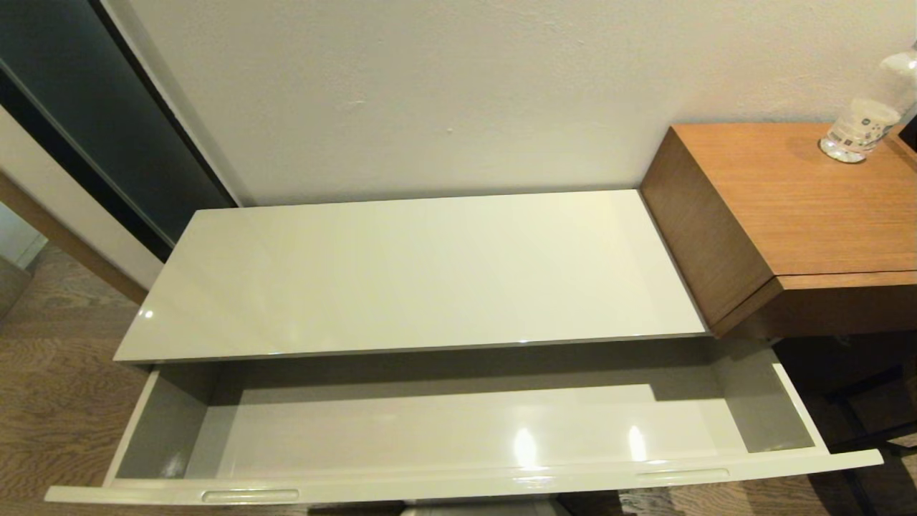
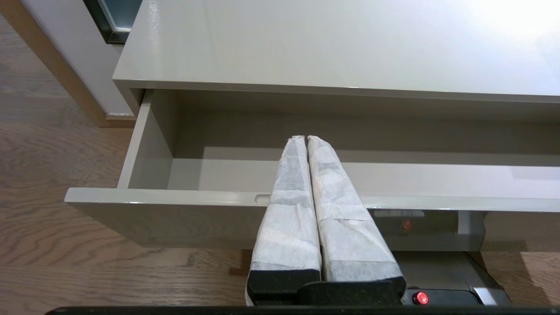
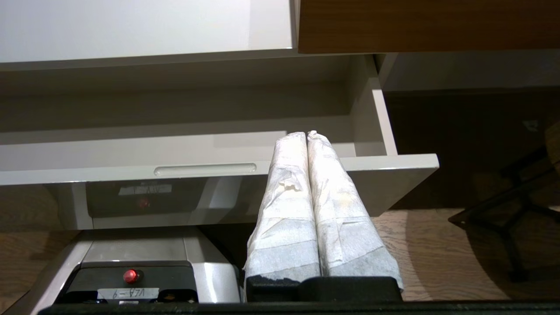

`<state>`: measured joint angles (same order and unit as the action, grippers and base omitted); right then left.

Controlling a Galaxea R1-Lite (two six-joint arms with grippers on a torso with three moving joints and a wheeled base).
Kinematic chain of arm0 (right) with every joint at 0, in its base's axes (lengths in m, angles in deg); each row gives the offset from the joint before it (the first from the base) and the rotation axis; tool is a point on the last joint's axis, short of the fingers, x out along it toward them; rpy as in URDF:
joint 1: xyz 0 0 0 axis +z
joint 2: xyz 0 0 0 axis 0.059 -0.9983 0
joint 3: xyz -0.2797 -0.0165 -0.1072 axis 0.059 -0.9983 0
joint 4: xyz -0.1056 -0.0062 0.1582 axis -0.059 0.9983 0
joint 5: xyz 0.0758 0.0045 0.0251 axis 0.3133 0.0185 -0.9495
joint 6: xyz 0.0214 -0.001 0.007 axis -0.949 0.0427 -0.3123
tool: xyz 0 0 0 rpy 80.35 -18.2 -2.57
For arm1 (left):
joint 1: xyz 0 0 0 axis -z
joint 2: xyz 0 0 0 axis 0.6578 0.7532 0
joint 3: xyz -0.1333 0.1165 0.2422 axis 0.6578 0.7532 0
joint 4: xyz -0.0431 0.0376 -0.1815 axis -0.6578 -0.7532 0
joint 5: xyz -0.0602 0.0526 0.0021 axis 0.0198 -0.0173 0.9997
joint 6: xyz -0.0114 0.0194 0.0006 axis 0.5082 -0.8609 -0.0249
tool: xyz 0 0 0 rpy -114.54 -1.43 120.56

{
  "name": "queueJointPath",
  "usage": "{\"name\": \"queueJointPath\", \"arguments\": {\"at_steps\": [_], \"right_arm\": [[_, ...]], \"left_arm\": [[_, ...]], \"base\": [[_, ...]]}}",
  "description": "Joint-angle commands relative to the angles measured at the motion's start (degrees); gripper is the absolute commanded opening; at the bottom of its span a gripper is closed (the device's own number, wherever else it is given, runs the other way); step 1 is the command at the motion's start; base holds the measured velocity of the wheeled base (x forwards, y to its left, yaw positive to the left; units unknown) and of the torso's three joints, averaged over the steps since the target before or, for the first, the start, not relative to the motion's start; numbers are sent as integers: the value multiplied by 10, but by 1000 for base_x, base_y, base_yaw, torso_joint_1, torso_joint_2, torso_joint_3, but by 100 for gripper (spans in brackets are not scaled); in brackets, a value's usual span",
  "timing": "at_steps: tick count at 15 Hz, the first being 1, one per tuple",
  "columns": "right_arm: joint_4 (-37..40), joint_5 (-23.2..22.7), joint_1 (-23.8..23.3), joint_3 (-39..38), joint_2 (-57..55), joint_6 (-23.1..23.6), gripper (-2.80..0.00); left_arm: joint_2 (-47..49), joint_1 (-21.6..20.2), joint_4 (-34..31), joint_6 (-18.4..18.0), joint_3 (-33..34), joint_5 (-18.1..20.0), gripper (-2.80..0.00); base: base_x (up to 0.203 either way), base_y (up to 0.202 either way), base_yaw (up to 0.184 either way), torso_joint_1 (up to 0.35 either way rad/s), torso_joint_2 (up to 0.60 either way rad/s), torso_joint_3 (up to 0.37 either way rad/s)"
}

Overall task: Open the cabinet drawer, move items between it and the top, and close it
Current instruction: Close the drawer

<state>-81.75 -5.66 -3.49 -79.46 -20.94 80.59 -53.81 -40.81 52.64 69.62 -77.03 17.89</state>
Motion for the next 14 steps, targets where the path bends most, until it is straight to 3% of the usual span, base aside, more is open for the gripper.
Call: {"name": "queueJointPath", "arguments": {"at_steps": [1,14], "right_arm": [[0,0,0,-1,0,0,-280],[0,-1,0,-1,0,2,-280]], "left_arm": [[0,0,0,0,0,0,-280],[1,0,0,-1,0,0,-280]], "base": [[0,0,0,0,0,0],[0,0,0,0,0,0]]}}
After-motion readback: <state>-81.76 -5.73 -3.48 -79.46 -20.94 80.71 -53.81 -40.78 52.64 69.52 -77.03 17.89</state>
